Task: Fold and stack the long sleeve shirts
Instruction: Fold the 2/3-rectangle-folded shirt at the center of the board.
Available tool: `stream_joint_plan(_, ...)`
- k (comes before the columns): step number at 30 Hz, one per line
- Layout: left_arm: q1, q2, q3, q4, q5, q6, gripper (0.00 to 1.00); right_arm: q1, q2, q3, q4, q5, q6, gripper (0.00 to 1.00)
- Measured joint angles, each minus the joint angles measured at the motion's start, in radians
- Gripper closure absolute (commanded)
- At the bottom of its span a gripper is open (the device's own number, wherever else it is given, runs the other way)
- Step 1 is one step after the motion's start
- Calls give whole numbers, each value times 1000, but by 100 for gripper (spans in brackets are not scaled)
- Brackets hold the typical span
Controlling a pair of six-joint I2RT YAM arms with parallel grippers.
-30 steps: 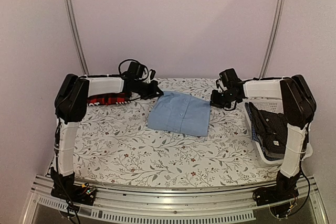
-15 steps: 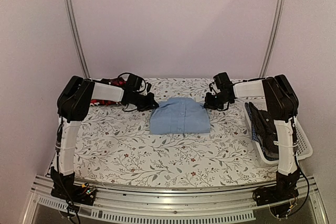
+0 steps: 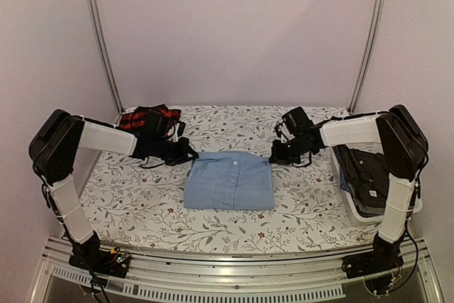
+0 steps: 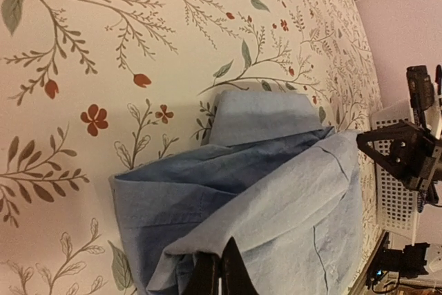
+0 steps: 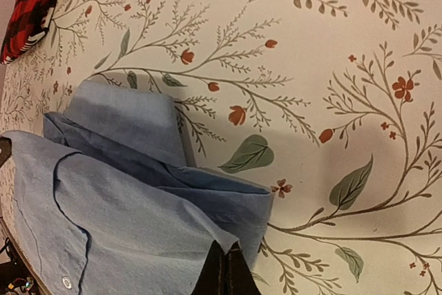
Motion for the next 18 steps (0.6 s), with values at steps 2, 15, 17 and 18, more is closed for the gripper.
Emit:
stream_joint_plan(2,0,-13,-22,3,-9,-1,100,0,-34,0,7,6,5,100)
stream_joint_plan(15,47,65,54,8,-43,0,80,-14,82,170,41,37,-15,87)
stream_joint_plan(17,53,78,69,2,-50,6,67,-20,111,192,38,43,-27,72)
stream_joint_plan(18,57,81,76,-8,-58,12,62,-23,121,201,34,49,-23,65)
